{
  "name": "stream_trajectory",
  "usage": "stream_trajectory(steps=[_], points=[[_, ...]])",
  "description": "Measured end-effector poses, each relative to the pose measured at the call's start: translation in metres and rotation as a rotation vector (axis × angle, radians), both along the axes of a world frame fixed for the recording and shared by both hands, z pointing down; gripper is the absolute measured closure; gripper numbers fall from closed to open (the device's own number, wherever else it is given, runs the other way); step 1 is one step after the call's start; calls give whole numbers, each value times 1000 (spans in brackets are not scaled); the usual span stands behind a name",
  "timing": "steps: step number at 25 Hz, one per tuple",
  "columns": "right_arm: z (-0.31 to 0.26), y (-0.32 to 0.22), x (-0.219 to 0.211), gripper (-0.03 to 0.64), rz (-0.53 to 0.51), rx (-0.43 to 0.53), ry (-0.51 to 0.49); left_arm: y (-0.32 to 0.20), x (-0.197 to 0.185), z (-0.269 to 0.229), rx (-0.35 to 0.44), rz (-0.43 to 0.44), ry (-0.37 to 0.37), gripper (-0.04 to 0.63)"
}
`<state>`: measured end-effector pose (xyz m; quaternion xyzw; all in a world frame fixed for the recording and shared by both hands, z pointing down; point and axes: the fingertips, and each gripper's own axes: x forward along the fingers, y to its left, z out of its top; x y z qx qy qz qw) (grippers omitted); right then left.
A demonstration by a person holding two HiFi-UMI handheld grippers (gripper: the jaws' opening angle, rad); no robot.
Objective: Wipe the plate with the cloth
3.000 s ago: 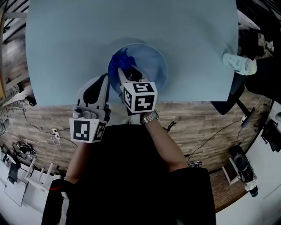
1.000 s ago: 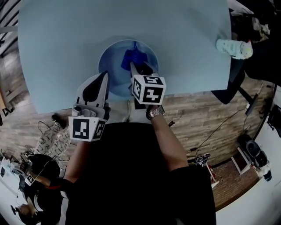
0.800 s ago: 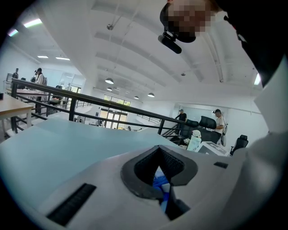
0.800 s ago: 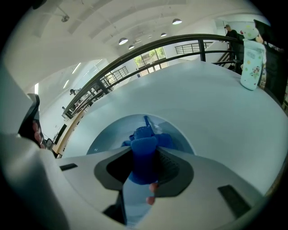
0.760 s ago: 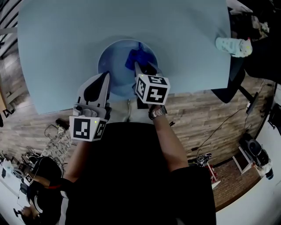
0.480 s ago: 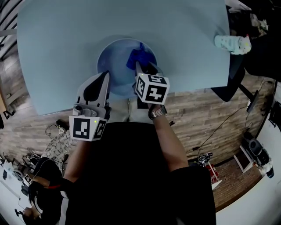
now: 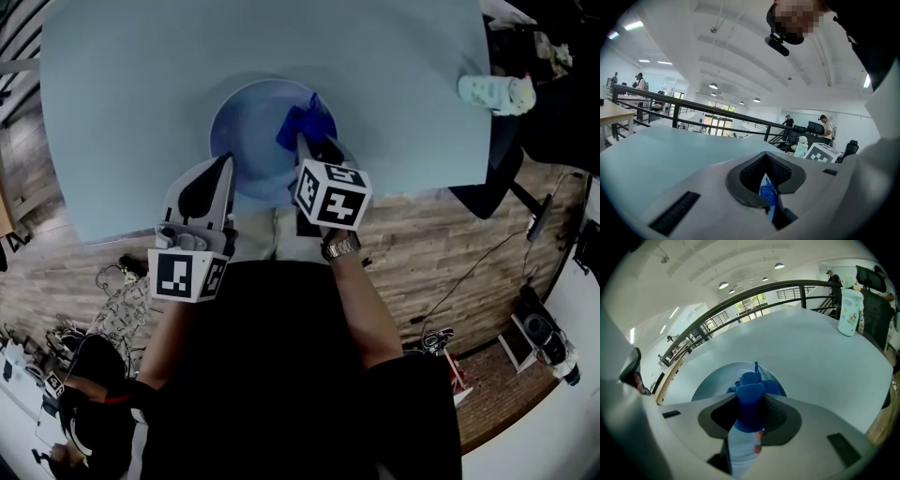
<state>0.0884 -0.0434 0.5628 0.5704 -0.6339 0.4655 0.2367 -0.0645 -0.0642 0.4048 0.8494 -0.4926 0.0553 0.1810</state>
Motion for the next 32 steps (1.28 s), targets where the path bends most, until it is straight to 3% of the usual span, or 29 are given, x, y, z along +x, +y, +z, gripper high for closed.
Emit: stream_trajectory(steps=[9,21,32], points=[[-13,2,-38,499,-88,27,-43,8,-19,1,-3,-49,-6,594],[-6,14,-115,499,-268,-4,-98,16,-48,2,-10,-121,-12,594],[8,18,-144,499,-359,-50,-91,18,-72,3,-20,-187,-18,594]])
